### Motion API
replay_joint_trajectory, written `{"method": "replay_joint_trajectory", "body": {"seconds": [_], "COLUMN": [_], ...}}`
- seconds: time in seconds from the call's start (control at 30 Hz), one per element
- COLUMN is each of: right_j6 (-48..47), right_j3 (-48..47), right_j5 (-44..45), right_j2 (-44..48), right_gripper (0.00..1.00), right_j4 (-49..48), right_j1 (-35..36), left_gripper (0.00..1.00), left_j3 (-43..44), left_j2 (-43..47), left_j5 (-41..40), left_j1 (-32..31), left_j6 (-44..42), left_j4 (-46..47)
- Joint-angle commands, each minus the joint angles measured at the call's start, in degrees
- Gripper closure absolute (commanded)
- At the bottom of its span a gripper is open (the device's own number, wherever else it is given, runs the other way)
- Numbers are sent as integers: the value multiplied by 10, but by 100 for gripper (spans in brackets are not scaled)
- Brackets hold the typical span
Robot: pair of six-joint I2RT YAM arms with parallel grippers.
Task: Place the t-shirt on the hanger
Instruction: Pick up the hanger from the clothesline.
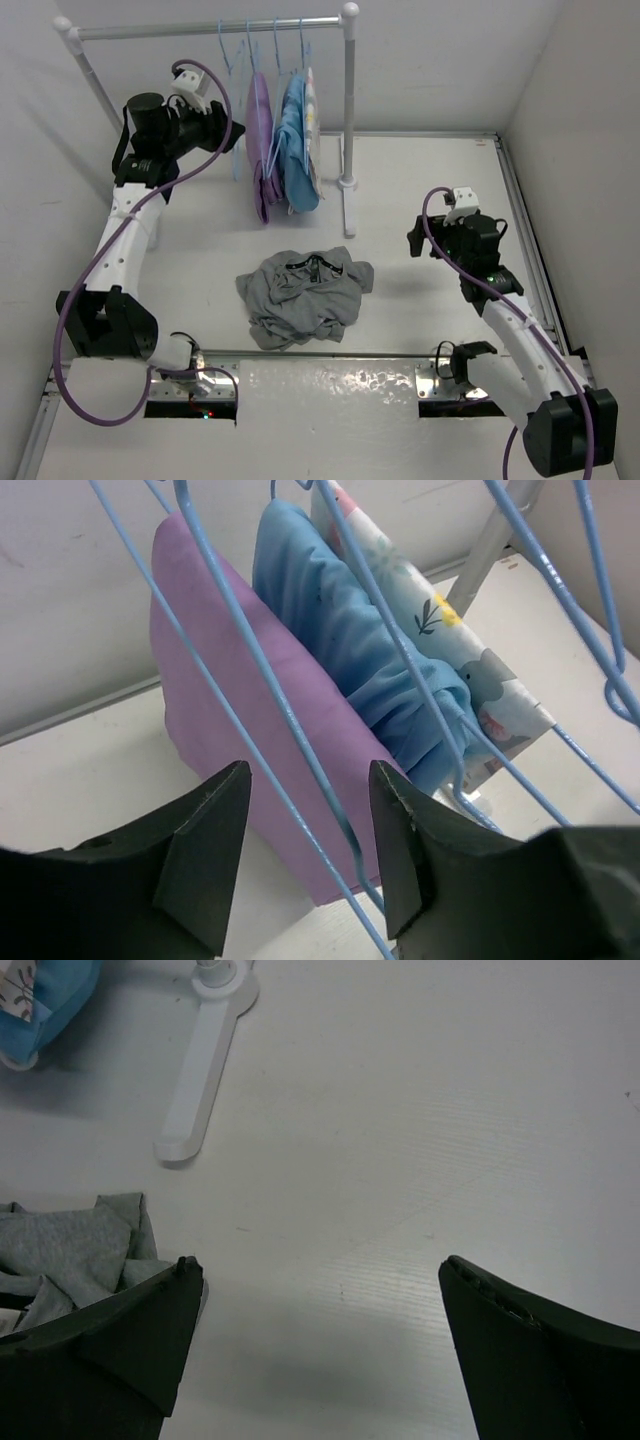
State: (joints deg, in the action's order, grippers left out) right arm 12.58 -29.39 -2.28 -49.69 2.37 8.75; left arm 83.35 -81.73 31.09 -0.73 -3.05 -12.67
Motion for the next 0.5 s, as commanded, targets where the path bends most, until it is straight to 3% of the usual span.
{"method": "replay_joint_trajectory", "body": {"seconds": [0.0,0.13,0.23,0.3,0.47], "right_j6": [-12,-12,-12,-12,-10], "right_j3": [-20,-15,-13,-13,-15], "right_j5": [21,19,18,14,7], "right_j2": [8,11,13,14,21], "right_gripper": [2,2,2,2,4], "right_j4": [20,19,21,24,31], "right_j1": [2,2,1,1,1], "left_gripper": [53,69,91,100,100], "left_j3": [15,6,-1,-3,4], "left_j2": [-5,-3,12,20,49], "left_j5": [-19,-32,-59,-97,-183], "left_j1": [-4,-4,-4,-4,-4], "left_j6": [19,47,66,73,76], "left_j4": [22,20,35,41,47]}}
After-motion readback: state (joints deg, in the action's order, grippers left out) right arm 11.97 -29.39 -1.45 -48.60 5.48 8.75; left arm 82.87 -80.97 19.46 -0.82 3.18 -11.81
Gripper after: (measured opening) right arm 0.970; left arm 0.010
